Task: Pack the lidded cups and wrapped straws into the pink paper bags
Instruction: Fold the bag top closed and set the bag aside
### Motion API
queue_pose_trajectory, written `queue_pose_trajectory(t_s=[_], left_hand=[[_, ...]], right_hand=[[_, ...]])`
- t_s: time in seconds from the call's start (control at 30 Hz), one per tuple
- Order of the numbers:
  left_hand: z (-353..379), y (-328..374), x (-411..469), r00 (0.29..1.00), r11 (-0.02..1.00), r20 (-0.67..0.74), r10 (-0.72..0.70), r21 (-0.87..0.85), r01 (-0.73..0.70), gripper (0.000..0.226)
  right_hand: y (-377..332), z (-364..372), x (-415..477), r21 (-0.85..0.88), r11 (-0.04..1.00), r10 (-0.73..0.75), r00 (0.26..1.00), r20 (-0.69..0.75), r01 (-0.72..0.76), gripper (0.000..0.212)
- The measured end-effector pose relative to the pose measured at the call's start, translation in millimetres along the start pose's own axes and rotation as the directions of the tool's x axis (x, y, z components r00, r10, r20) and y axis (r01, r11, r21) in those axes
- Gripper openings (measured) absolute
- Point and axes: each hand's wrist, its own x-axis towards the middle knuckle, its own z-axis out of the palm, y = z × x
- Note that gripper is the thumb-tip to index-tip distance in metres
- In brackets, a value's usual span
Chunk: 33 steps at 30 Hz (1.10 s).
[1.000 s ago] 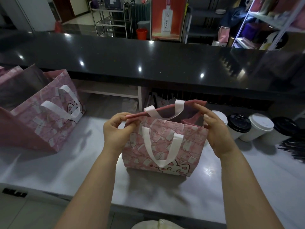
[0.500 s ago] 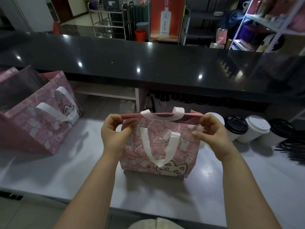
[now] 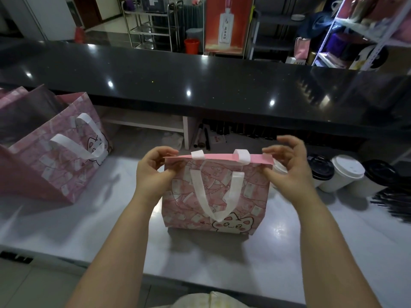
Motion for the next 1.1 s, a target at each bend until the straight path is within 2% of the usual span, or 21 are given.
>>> queue_pose_trajectory(t_s=[0.1, 0.2, 0.3, 0.33, 0.4, 0.5, 0.57, 0.6, 0.67, 0.73, 0.87, 0.97, 1.03, 1.1], left_hand=[[1.4, 2.1, -0.7, 1.000, 1.000, -0.004, -0.017, 0.011, 0.017, 0.029], [1.3, 5.1, -1.6, 1.000, 1.000, 0.000, -0.024, 0.015, 0.024, 0.027], [0.8, 7.5, -2.5, 1.000, 0.999, -0.009, -0.023, 0.037, 0.023, 0.027], [0.9, 8.0, -2.9, 1.000, 0.999, -0.011, -0.023, 0.043, 0.024, 0.027], [0.5, 8.0, -3.6, 0.999, 0.999, -0.013, -0.031, 0.039, 0.031, 0.027], [-0.2, 8.0, -3.6, 1.000, 0.999, 0.005, -0.021, 0.028, 0.021, 0.027], [-0.1, 8.7, -3.6, 1.000, 0.999, 0.012, -0.003, 0.039, 0.003, 0.030], [-0.1, 8.8, -3.6, 1.000, 0.999, 0.011, 0.005, 0.047, -0.005, 0.030], [0.0, 7.9, -3.8, 1.000, 0.998, 0.007, 0.018, 0.052, -0.018, 0.028], [0.0, 6.3, -4.1, 1.000, 0.998, -0.002, 0.020, 0.057, -0.020, 0.027], [0.8, 3.4, -4.5, 1.000, 0.998, -0.010, 0.021, 0.055, -0.020, 0.026], [2.8, 1.7, -5.0, 0.999, 0.998, -0.025, 0.031, 0.060, -0.030, 0.027], [4.6, 0.7, -5.1, 0.999, 0.997, -0.040, 0.036, 0.070, -0.033, 0.028], [5.9, -0.1, -5.3, 0.998, 0.997, -0.051, 0.037, 0.075, -0.034, 0.027]], right_hand=[[-30.9, -12.1, 12.4, -0.247, 0.962, -0.051, 0.968, 0.244, 0.113, 0.078], [-54.3, -4.1, 26.9, -0.369, 0.890, -0.046, 0.857, 0.514, 0.269, 0.068], [-65.7, 3.7, 41.1, -0.515, 0.742, -0.031, 0.789, 0.613, 0.429, 0.045], [-67.2, 3.0, 45.9, -0.532, 0.718, -0.028, 0.783, 0.621, 0.448, 0.035], [-70.1, -0.6, 54.0, -0.515, 0.733, -0.026, 0.775, 0.631, 0.444, 0.023], [-70.7, -3.5, 68.0, -0.441, 0.834, -0.001, 0.801, 0.599, 0.331, 0.020], [-69.8, -2.0, 79.3, -0.316, 0.942, 0.081, 0.832, 0.549, 0.116, 0.024], [-69.0, -0.7, 84.4, -0.212, 0.977, 0.128, 0.827, 0.547, -0.011, 0.032], [-62.7, 2.8, 93.1, 0.041, 0.960, 0.205, 0.791, 0.577, -0.278, 0.049], [-51.7, 7.7, 98.2, 0.196, 0.880, 0.258, 0.783, 0.566, -0.432, 0.049], [-24.6, 10.5, 89.6, 0.235, 0.878, 0.265, 0.832, 0.487, -0.416, 0.035], [-3.1, -7.4, 59.6, 0.492, 0.825, 0.130, 0.940, 0.315, -0.279, 0.025], [9.2, -18.8, 27.9, 0.602, 0.771, 0.078, 0.969, 0.236, -0.209, 0.017], [18.9, -23.6, 1.1, 0.601, 0.773, 0.075, 0.969, 0.235, -0.205, 0.030]])
